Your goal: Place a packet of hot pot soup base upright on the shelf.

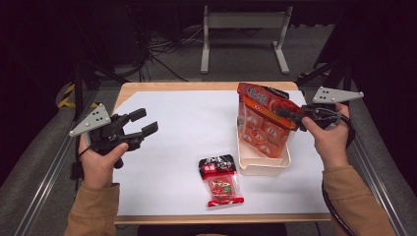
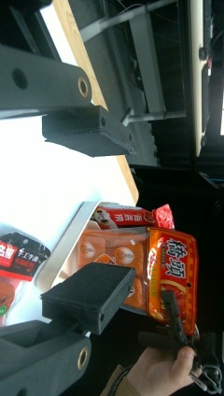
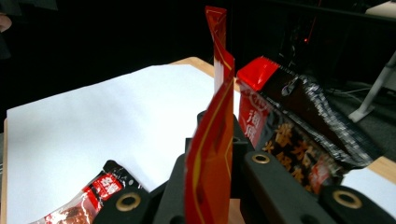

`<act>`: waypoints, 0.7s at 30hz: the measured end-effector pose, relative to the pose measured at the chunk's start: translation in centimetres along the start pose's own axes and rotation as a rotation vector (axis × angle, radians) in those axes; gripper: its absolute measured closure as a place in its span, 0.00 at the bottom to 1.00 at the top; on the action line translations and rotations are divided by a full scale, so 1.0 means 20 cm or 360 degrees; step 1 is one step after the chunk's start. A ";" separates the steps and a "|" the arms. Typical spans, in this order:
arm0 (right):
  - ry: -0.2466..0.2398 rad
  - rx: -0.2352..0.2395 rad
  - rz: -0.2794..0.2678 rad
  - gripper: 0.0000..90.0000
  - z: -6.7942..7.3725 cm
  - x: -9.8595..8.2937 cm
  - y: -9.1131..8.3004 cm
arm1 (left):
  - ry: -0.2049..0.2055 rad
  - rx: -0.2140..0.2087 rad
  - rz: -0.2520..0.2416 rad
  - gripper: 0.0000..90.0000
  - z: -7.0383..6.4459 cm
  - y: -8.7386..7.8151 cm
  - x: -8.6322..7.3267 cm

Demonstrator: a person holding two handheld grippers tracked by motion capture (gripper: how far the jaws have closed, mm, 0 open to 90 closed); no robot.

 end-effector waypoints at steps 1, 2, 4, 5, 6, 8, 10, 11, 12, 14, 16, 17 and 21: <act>-0.0001 0.0000 0.0014 1.00 0.00 -0.01 0.01 | 0.0000 0.0000 0.0003 0.41 0.00 0.00 0.00; -0.0003 -0.0003 0.0028 1.00 0.00 -0.02 0.02 | -0.0001 0.0000 0.0001 0.41 0.00 0.00 0.00; -0.0005 0.0007 0.0067 1.00 0.01 -0.05 0.05 | -0.0002 0.0001 0.0001 0.41 0.00 0.00 0.00; 0.0006 0.0022 0.0054 1.00 0.01 -0.06 0.06 | -0.0002 0.0001 0.0001 0.41 0.00 0.00 0.00; 0.0011 0.0024 0.0051 1.00 0.01 -0.06 0.06 | -0.0005 0.0001 0.0004 0.41 0.00 0.00 0.00; 0.0007 0.0020 0.0061 1.00 0.01 -0.07 0.07 | -0.0007 0.0003 0.0002 0.40 0.00 0.00 0.00; 0.0011 0.0015 0.0069 1.00 0.01 -0.07 0.07 | -0.0004 0.0000 0.0016 0.40 0.00 0.00 -0.01; 0.0017 0.0001 0.0080 1.00 0.00 -0.07 0.07 | -0.0005 -0.0003 0.0017 0.40 0.00 0.01 -0.01; 0.0017 -0.0012 0.0086 1.00 0.00 -0.07 0.07 | -0.0006 -0.0002 0.0021 0.40 0.00 0.01 -0.01; 0.0035 -0.0033 0.0093 1.00 -0.02 -0.07 0.06 | -0.0008 -0.0003 0.0030 0.39 0.00 0.02 -0.02; 0.0065 -0.0048 0.0086 1.00 -0.04 -0.08 0.06 | -0.0009 -0.0004 0.0051 0.38 0.01 0.02 -0.02; 0.0077 -0.0058 0.0087 0.99 -0.04 -0.09 0.05 | -0.0007 -0.0004 0.0061 0.37 0.01 0.03 -0.03; 0.0123 -0.0128 0.0101 0.99 -0.08 -0.10 0.03 | -0.0009 -0.0012 0.0112 0.33 0.01 0.05 -0.05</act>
Point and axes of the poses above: each handheld gripper's, and its own axes: y roughly forward along the jaws, x roughly out of its top, z roughly to its left, the point moved 6 cm from there along y, roughly forward along the jaws, and after that the axes turned 2 degrees about -z, right-handed, at the moved point
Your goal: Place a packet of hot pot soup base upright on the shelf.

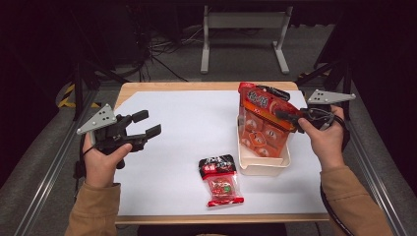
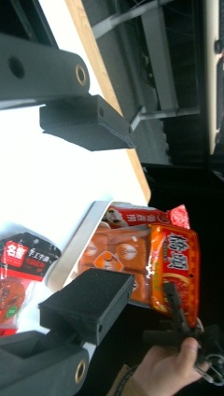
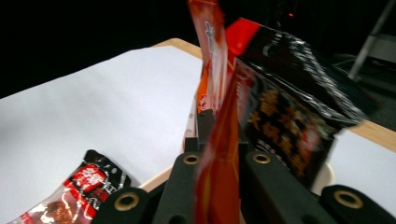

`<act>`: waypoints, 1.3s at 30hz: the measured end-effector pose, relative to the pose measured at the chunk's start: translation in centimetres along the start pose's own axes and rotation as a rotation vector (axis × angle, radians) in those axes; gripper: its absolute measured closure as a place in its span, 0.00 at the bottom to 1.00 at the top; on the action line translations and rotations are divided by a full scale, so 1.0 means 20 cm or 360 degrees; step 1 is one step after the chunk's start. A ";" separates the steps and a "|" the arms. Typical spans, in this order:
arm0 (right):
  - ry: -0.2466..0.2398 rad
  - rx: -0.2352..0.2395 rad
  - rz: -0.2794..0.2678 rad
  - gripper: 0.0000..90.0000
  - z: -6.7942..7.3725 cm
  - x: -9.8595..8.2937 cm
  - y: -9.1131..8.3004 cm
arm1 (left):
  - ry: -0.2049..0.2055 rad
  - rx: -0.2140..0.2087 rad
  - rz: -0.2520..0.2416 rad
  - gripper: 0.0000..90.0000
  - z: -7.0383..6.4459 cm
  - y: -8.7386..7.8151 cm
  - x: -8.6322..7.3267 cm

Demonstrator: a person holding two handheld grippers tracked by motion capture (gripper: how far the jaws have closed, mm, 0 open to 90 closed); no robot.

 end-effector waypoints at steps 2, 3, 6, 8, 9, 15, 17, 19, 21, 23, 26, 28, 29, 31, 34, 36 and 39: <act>0.0013 -0.0011 -0.0003 0.98 -0.02 0.00 -0.01 | -0.0008 -0.0008 0.0024 0.30 0.00 0.02 -0.01; 0.0018 -0.0010 -0.0008 0.97 -0.02 0.00 -0.01 | -0.0002 -0.0008 0.0040 0.30 0.00 0.03 -0.02; 0.0024 -0.0027 -0.0045 0.88 -0.03 0.01 -0.04 | -0.0008 -0.0017 0.0062 0.26 0.00 0.05 -0.03; 0.0029 -0.0027 -0.0053 0.86 -0.03 0.02 -0.04 | -0.0012 -0.0020 0.0083 0.26 0.00 0.06 -0.04; 0.0030 -0.0034 -0.0061 0.82 -0.03 0.02 -0.05 | -0.0012 -0.0023 0.0093 0.25 0.00 0.06 -0.05; 0.0068 -0.0045 -0.0118 0.61 -0.04 0.04 -0.12 | 0.0001 -0.0035 0.0179 0.23 0.00 0.11 -0.09; 0.0077 -0.0035 -0.0130 0.60 -0.03 0.04 -0.13 | -0.0001 -0.0044 0.0202 0.22 0.00 0.12 -0.10; 0.0053 -0.0058 -0.0135 0.53 -0.03 0.04 -0.17 | 0.0009 -0.0050 0.0227 0.22 0.00 0.14 -0.11; 0.0043 -0.0068 -0.0145 0.49 -0.03 0.04 -0.20 | 0.0010 -0.0066 0.0257 0.22 0.00 0.17 -0.13; 0.0033 -0.0080 -0.0148 0.46 -0.03 0.04 -0.22 | 0.0015 -0.0066 0.0267 0.22 0.00 0.18 -0.14; -0.0012 -0.0115 -0.0141 0.43 -0.01 0.03 -0.27 | 0.0008 -0.0102 0.0315 0.22 -0.02 0.22 -0.16; -0.0014 -0.0118 -0.0139 0.43 -0.01 0.03 -0.28 | 0.0008 -0.0106 0.0323 0.22 -0.02 0.23 -0.17; -0.0017 -0.0120 -0.0135 0.43 0.00 0.02 -0.29 | 0.0020 -0.0114 0.0339 0.22 -0.02 0.24 -0.18; -0.0019 -0.0120 -0.0128 0.42 0.00 0.01 -0.31 | 0.0028 -0.0131 0.0362 0.22 -0.03 0.26 -0.19; -0.0022 -0.0114 -0.0117 0.41 0.03 -0.01 -0.35 | 0.0038 -0.0154 0.0402 0.22 -0.03 0.30 -0.23; -0.0035 -0.0120 -0.0109 0.40 0.04 -0.02 -0.36 | 0.0045 -0.0160 0.0419 0.22 -0.03 0.32 -0.24; -0.0031 -0.0109 -0.0112 0.40 0.05 -0.03 -0.38 | 0.0042 -0.0172 0.0434 0.22 -0.04 0.33 -0.26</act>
Point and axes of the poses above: each handheld gripper's, and its own axes: y roughly forward along the jaws, x roughly out of its top, z roughly to its left, the point moved 6 cm from there along y, roughly forward along the jaws, and after that the axes turned 2 degrees about -z, right-handed, at the moved point
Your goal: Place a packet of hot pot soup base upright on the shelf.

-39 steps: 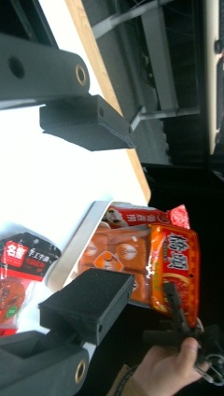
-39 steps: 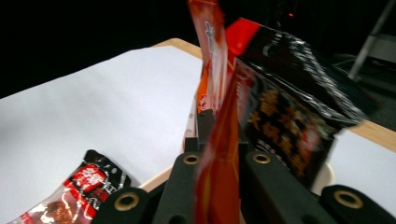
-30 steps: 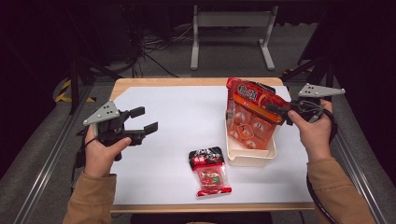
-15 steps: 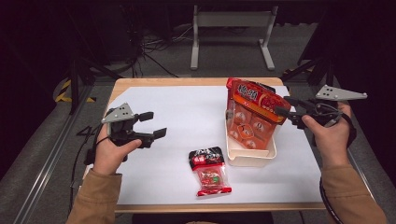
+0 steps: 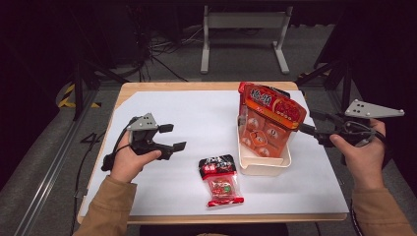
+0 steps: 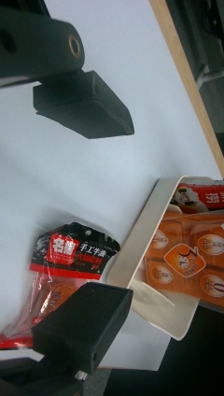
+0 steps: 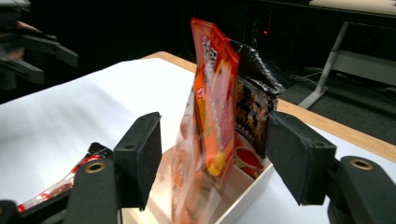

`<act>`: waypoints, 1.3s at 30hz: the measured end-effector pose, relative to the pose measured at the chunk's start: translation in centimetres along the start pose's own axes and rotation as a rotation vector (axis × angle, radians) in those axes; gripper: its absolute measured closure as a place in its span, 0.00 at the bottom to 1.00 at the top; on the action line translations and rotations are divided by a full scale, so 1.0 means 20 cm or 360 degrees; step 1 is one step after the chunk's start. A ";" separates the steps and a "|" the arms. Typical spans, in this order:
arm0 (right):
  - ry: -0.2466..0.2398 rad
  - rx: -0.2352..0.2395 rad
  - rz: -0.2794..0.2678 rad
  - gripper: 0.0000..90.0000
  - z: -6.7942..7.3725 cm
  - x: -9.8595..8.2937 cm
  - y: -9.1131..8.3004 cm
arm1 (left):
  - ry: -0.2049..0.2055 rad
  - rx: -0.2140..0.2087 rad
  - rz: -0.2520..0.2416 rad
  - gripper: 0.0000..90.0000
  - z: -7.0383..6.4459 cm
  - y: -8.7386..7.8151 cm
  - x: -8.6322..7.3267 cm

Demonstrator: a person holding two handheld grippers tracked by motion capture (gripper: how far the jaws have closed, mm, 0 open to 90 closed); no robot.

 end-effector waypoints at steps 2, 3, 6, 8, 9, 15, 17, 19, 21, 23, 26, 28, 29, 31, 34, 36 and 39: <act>-0.0013 0.0002 0.0008 0.40 0.01 -0.01 -0.01 | 0.0010 0.0000 0.0010 0.22 0.00 0.02 -0.01; -0.0016 0.0003 0.0013 0.40 0.01 -0.01 -0.02 | 0.0013 -0.0008 0.0016 0.22 0.00 0.04 -0.02; -0.0020 0.0023 0.0022 0.39 0.03 -0.03 -0.03 | 0.0020 -0.0038 0.0032 0.24 0.00 0.07 -0.04; -0.0029 0.0024 0.0027 0.39 0.03 -0.04 -0.03 | 0.0020 -0.0058 0.0041 0.25 -0.01 0.10 -0.06; -0.0029 0.0024 0.0027 0.39 0.03 -0.04 -0.03 | 0.0020 -0.0058 0.0041 0.26 -0.01 0.10 -0.06; -0.0035 0.0025 0.0029 0.40 0.04 -0.07 -0.05 | 0.0000 -0.0118 0.0086 0.29 -0.01 0.19 -0.11; -0.0040 0.0027 0.0035 0.40 0.05 -0.08 -0.05 | 0.0003 -0.0142 0.0110 0.30 -0.02 0.22 -0.13; -0.0043 0.0027 0.0043 0.41 0.05 -0.09 -0.05 | 0.0002 -0.0165 0.0123 0.31 -0.03 0.25 -0.15; -0.0041 0.0034 0.0048 0.41 0.05 -0.10 -0.05 | 0.0002 -0.0182 0.0156 0.33 -0.04 0.29 -0.17; -0.0035 0.0037 0.0049 0.41 0.06 -0.10 -0.05 | 0.0000 -0.0182 0.0170 0.33 -0.04 0.30 -0.18; -0.0041 0.0038 0.0058 0.42 0.06 -0.12 -0.04 | -0.0024 -0.0209 0.0194 0.37 -0.05 0.34 -0.21; -0.0046 0.0037 0.0062 0.42 0.07 -0.12 -0.04 | -0.0038 -0.0215 0.0225 0.40 -0.05 0.37 -0.23; -0.0046 0.0037 0.0061 0.42 0.07 -0.12 -0.04 | -0.0047 -0.0222 0.0235 0.41 -0.05 0.38 -0.25; -0.0039 0.0040 0.0058 0.43 0.07 -0.13 -0.04 | -0.0066 -0.0235 0.0257 0.42 -0.05 0.41 -0.27; -0.0045 0.0039 0.0061 0.43 0.07 -0.13 -0.05 | -0.0069 -0.0248 0.0289 0.45 -0.06 0.44 -0.29; -0.0040 0.0042 0.0060 0.44 0.07 -0.13 -0.05 | -0.0080 -0.0259 0.0301 0.46 -0.07 0.45 -0.29; -0.0039 0.0053 0.0067 0.45 0.08 -0.14 -0.05 | -0.0088 -0.0277 0.0333 0.49 -0.07 0.47 -0.31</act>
Point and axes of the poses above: each handheld gripper's, and its own axes: y roughly forward along the jaws, x roughly out of its top, z roughly to its left, the point moved 6 cm from there along y, roughly forward along the jaws, and after that the axes turned 2 degrees about -z, right-handed, at the moved point
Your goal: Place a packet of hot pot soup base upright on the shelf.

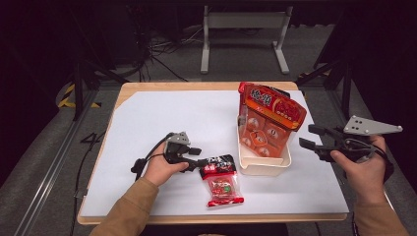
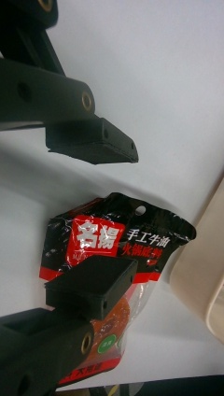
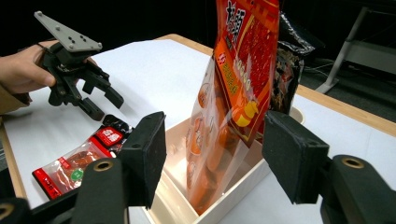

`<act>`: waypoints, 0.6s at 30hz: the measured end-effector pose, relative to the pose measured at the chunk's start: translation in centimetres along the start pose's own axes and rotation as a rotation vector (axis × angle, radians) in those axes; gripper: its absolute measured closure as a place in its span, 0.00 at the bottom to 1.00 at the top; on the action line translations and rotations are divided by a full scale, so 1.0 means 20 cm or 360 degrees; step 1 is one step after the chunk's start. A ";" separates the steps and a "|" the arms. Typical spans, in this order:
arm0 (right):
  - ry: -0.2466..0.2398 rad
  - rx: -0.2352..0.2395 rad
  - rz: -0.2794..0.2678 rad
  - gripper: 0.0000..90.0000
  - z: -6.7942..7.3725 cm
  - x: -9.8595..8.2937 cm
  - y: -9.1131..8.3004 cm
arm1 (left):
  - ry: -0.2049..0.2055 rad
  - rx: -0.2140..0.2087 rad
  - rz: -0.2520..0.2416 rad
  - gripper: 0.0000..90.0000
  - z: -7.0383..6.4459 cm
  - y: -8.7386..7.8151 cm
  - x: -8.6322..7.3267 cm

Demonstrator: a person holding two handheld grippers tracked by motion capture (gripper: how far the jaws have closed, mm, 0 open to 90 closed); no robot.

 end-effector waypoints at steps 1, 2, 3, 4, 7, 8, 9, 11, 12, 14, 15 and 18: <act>-0.0003 0.0001 0.0002 0.45 0.00 0.00 0.00 | 0.0000 -0.0009 0.0011 0.50 0.00 0.01 0.00; 0.0000 0.0003 0.0003 0.45 0.00 0.00 0.00 | -0.0012 -0.0016 0.0014 0.51 0.00 0.01 -0.01; 0.0001 0.0005 0.0003 0.45 0.01 -0.01 0.00 | -0.0019 -0.0018 0.0018 0.51 0.00 0.02 -0.01; 0.0003 0.0008 0.0005 0.45 0.01 -0.01 0.00 | -0.0018 -0.0019 0.0020 0.52 0.00 0.03 -0.02; 0.0004 0.0015 0.0009 0.45 0.01 -0.01 0.01 | -0.0030 -0.0030 0.0038 0.53 0.01 0.04 -0.03; 0.0005 0.0015 0.0011 0.45 0.01 -0.02 0.01 | -0.0042 -0.0034 0.0038 0.53 0.01 0.04 -0.03; 0.0004 0.0018 0.0009 0.45 0.02 -0.02 0.01 | -0.0049 -0.0041 0.0040 0.54 0.01 0.04 -0.03; 0.0007 0.0024 0.0011 0.45 0.02 -0.02 0.02 | -0.0061 -0.0049 0.0041 0.56 0.01 0.05 -0.04; 0.0007 0.0025 0.0012 0.45 0.02 -0.02 0.02 | -0.0062 -0.0053 0.0041 0.56 0.01 0.05 -0.04; 0.0010 0.0029 0.0014 0.45 0.02 -0.02 0.02 | -0.0063 -0.0063 0.0055 0.57 0.01 0.06 -0.04; 0.0009 0.0033 0.0015 0.45 0.02 -0.02 0.02 | -0.0064 -0.0066 0.0057 0.58 0.01 0.06 -0.04; 0.0008 0.0039 0.0021 0.45 0.03 -0.03 0.03 | -0.0072 -0.0075 0.0075 0.61 0.01 0.08 -0.05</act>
Point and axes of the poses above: each handheld gripper's, and its own axes: y roughly forward along the jaws, x roughly out of its top, z roughly to its left, the point moved 6 cm from there along y, roughly forward along the jaws, and after that the axes turned 2 degrees about -z, right-handed, at the moved point
